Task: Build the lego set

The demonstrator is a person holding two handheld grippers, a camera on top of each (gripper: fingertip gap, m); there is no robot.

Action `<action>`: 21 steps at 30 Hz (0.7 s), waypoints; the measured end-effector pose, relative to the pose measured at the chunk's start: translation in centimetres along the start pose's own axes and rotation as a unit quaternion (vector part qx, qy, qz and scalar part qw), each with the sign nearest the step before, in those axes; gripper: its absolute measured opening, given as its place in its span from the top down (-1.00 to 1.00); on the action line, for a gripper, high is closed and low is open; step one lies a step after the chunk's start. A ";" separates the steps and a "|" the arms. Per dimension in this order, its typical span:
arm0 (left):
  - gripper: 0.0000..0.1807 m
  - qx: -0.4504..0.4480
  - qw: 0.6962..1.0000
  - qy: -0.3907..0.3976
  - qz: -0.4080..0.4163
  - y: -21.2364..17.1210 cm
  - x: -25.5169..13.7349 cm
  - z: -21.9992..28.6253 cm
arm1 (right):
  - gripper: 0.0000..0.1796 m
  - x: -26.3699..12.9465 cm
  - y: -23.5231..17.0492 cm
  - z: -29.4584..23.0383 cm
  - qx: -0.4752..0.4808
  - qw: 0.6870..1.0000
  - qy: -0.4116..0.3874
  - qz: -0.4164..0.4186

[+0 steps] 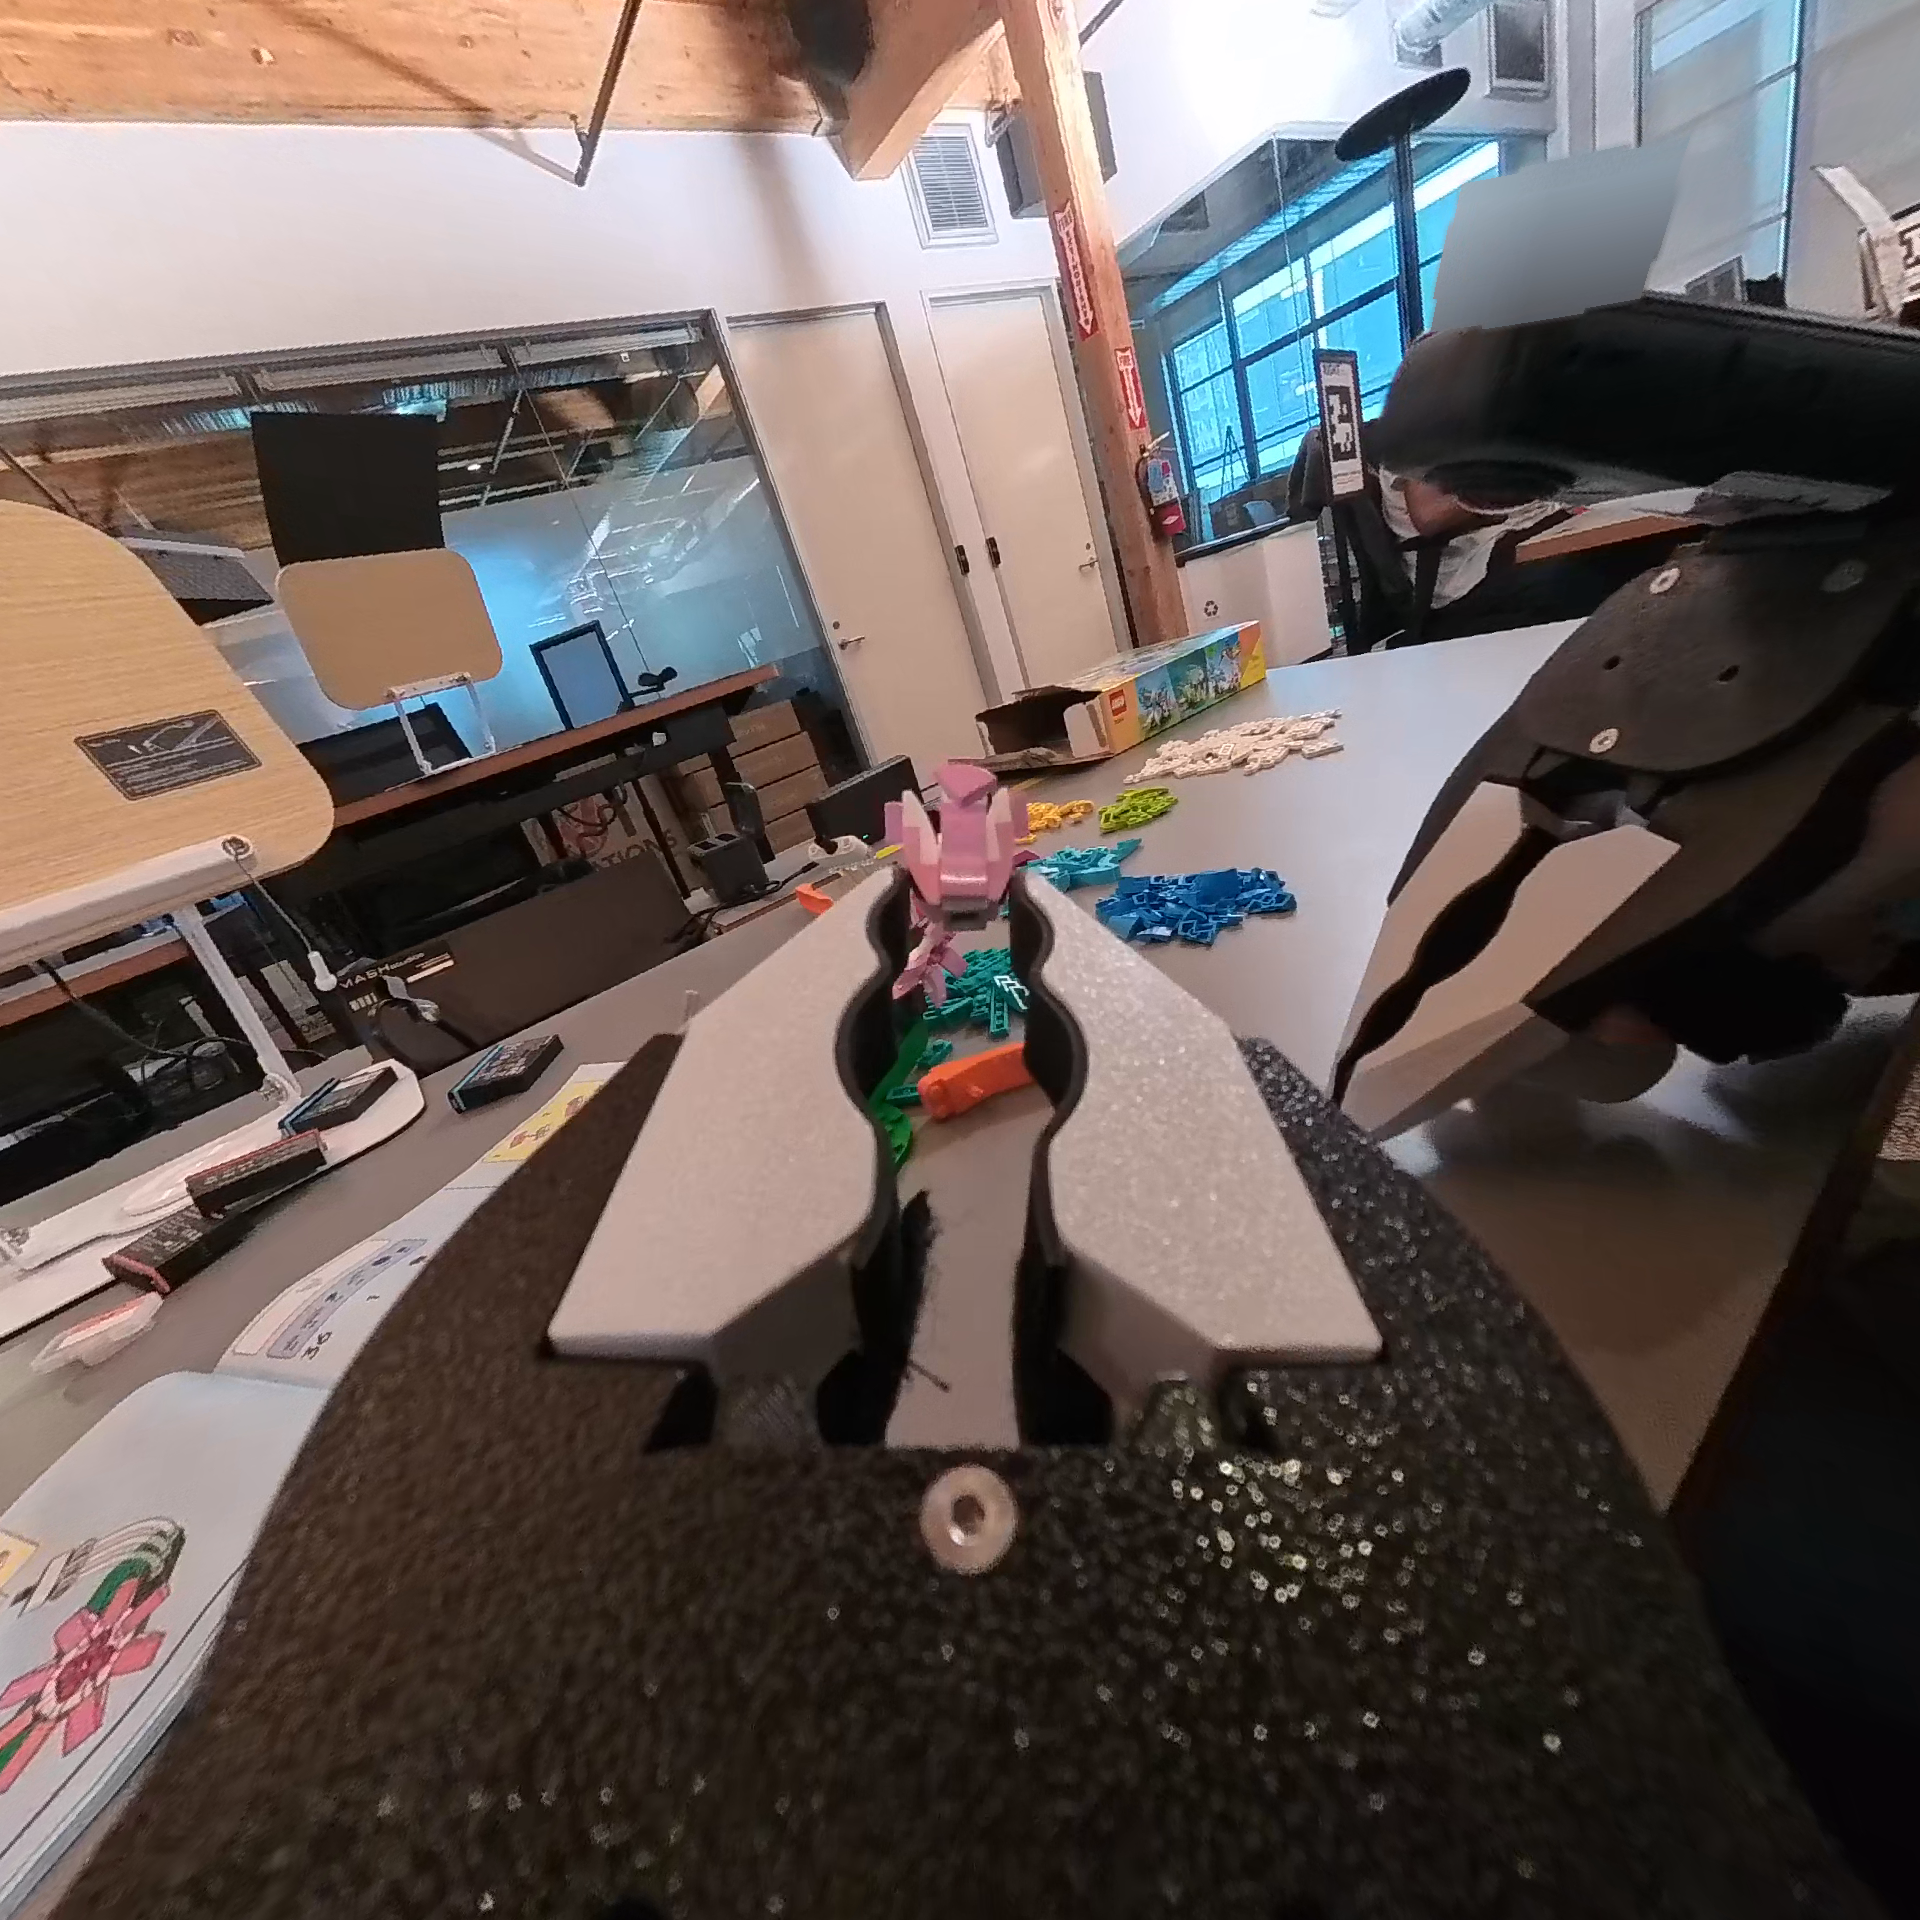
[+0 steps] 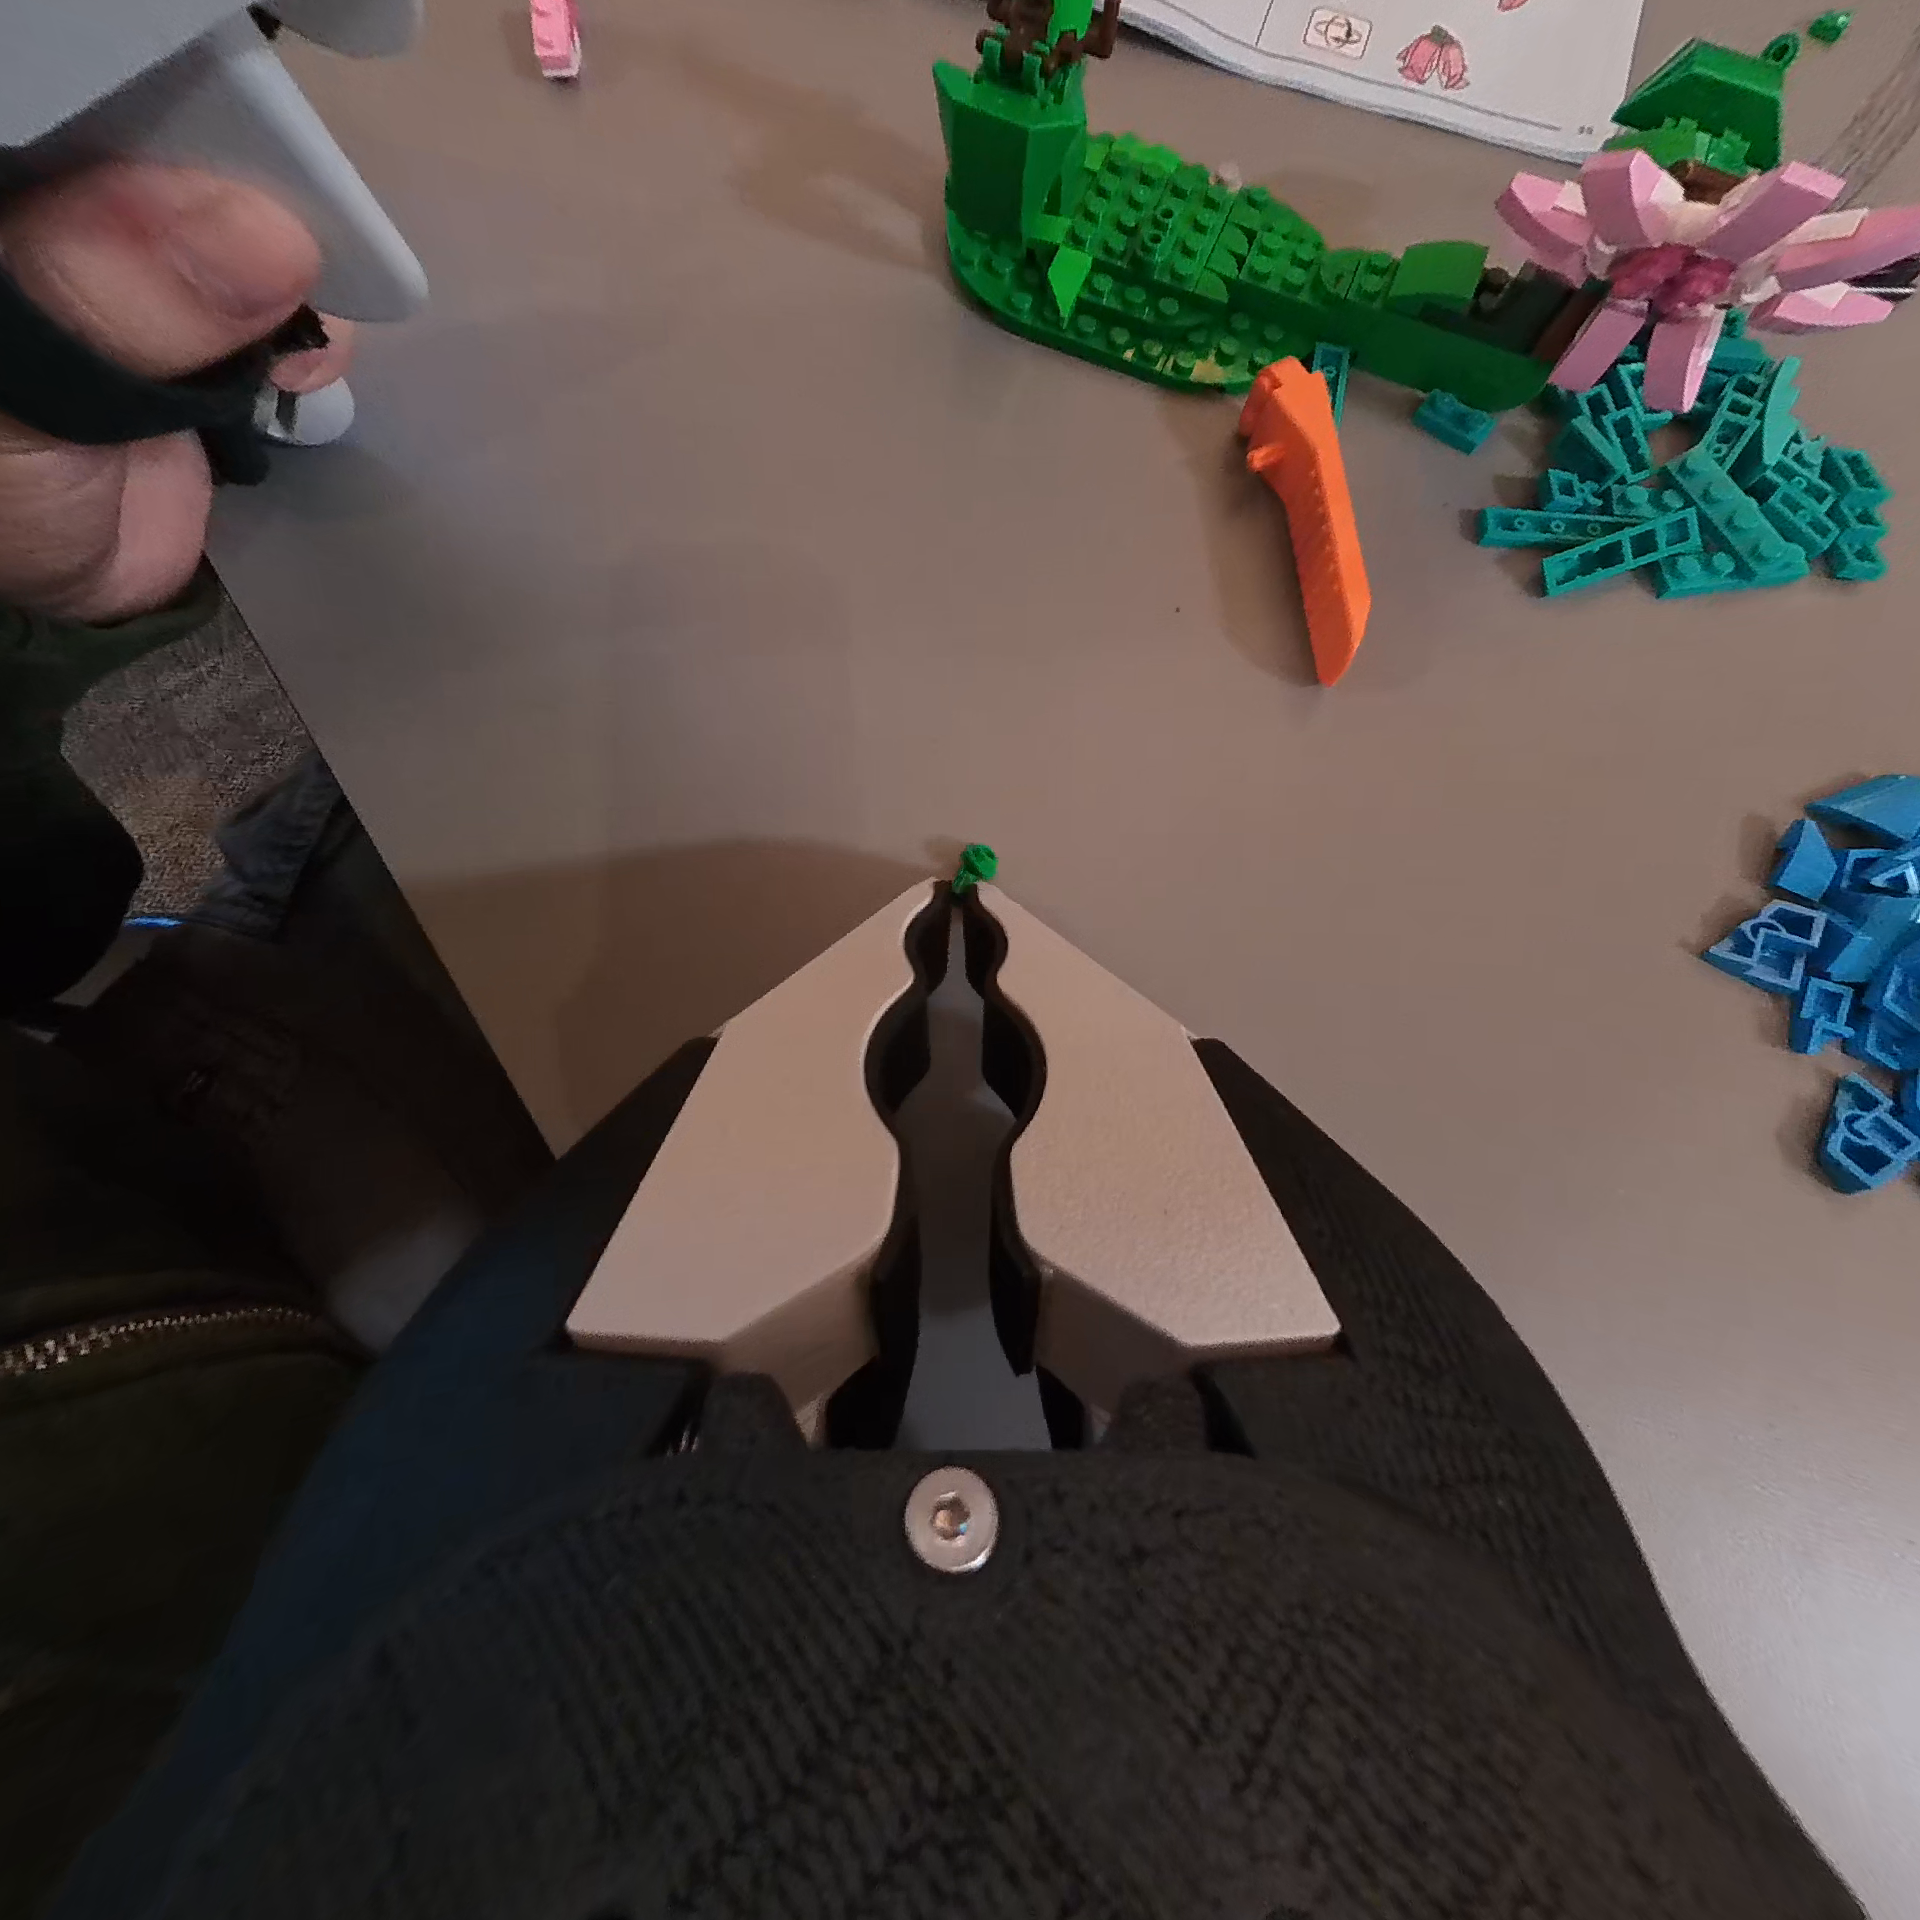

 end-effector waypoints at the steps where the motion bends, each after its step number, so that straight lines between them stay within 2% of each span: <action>1: 0.82 0.001 1.000 0.000 0.000 0.0 0.0 0.0 | 1.00 0.0 0.0 0.1 -0.003 1.000 0.001 0.001; 6: 0.82 -0.002 1.000 -0.002 0.000 0.0 0.0 0.0 | 1.00 0.1 0.6 1.0 -0.069 0.997 0.007 0.023; 11: 0.82 -0.006 1.000 -0.003 -0.001 0.0 0.0 0.0 | 1.00 -0.1 0.5 1.9 -0.098 0.995 0.025 0.003; 13: 0.82 -0.007 1.000 -0.003 -0.001 0.0 0.0 0.0 | 1.00 -0.5 0.8 2.7 -0.088 0.996 0.022 0.010; 17: 0.82 -0.005 1.000 -0.005 -0.006 -0.1 0.1 0.1 | 1.00 -0.8 1.2 3.7 -0.004 0.996 0.085 -0.006; 21: 0.82 -0.006 1.000 -0.007 -0.005 -0.1 0.1 0.1 | 1.00 -0.8 1.4 4.4 -0.041 0.993 0.109 -0.017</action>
Point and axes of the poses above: each gripper's, where its closed fingertips meet, x out along the fingers, y out of its top, z = x × y across the jaws, the point moved 5 cm from there along -x, back along the fingers, and after that the axes turned 4 degrees about -y, right-handed, at the moved point
